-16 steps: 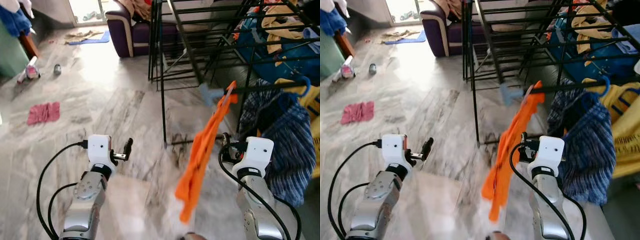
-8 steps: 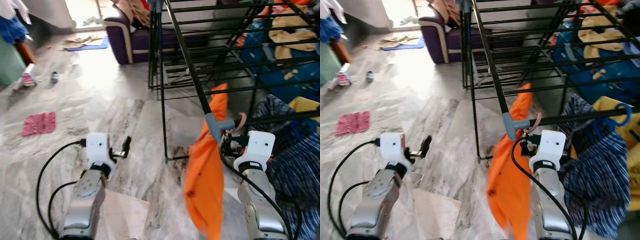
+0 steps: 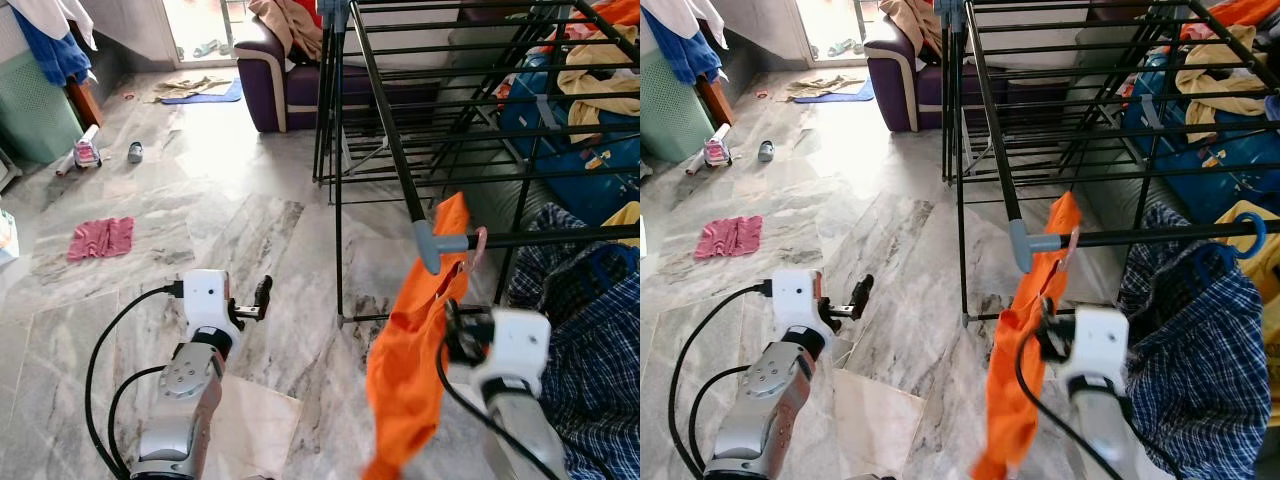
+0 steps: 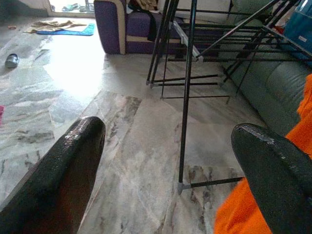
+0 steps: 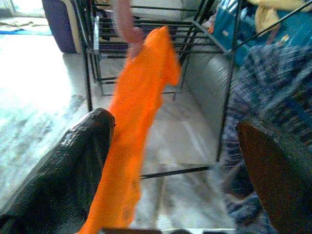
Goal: Hang hanger
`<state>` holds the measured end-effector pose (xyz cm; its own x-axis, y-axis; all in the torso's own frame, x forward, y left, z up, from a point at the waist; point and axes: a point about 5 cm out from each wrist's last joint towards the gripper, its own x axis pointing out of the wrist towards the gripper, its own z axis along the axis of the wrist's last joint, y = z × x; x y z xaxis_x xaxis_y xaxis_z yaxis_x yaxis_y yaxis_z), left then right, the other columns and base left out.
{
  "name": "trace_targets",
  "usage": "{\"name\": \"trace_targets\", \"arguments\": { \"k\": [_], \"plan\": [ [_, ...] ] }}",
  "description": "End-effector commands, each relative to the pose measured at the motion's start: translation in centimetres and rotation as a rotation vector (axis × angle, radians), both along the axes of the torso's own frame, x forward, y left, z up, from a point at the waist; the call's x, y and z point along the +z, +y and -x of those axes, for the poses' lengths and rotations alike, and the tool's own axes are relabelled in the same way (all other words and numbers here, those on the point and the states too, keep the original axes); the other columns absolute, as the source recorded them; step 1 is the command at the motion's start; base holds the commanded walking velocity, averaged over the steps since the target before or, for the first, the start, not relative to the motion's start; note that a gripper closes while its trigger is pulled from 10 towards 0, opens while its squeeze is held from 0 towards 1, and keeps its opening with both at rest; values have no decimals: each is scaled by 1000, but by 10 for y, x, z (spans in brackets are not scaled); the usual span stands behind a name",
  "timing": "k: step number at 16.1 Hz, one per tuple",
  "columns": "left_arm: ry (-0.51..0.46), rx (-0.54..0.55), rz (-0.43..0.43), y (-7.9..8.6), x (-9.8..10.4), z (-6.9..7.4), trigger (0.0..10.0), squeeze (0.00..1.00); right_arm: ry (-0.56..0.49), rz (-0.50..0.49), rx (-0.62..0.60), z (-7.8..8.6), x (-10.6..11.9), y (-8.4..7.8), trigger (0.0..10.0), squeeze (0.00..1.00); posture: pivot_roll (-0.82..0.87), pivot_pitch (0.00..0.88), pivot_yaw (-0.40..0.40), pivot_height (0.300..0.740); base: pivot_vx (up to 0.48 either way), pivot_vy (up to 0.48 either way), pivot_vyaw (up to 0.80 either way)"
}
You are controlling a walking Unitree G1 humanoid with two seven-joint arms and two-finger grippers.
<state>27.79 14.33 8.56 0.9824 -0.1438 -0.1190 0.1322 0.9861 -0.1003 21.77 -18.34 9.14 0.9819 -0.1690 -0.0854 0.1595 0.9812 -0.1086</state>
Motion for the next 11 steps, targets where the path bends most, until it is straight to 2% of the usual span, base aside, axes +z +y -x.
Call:
{"name": "trace_targets", "arguments": {
  "k": [1, 3, 5, 7, 8, 9, 11],
  "plan": [
    [1, 6, -2, 1, 1, 0, 10000, 0, -35, 14, 29, 0, 10, 3, 10000, 0, -30, 92, 18, 740, 0, 0, 0],
    [14, -10, -1, -2, -1, 0, 10000, 0, 3, 3, 59, 7, 5, 6, 10000, 0, -42, 94, 23, 740, 0, 0, 0],
    [19, -17, 1, -4, -2, 0, 10000, 0, 41, -79, 43, 3, 1, 5, 10000, 0, -43, 96, 23, 740, 0, 0, 0],
    [27, -18, -3, -4, -4, 0, 10000, 0, 126, -127, 181, -7, -5, 20, 10000, 0, -42, 95, 19, 740, 0, 0, 0],
    [33, -21, -4, -4, -5, 1, 10000, 0, 177, -129, 173, -7, -13, 20, 10000, 0, -33, 94, 14, 740, 0, 0, 0],
    [32, -16, -4, -4, -4, 1, 10000, 0, 193, -162, 176, -7, -15, 20, 10000, 0, -30, 95, 11, 740, 0, 0, 0],
    [33, -13, -4, -3, -4, 2, 10000, 0, 186, -155, 197, -7, -11, 21, 10000, 0, -28, 98, 8, 740, 0, 0, 0]
  ]
}}
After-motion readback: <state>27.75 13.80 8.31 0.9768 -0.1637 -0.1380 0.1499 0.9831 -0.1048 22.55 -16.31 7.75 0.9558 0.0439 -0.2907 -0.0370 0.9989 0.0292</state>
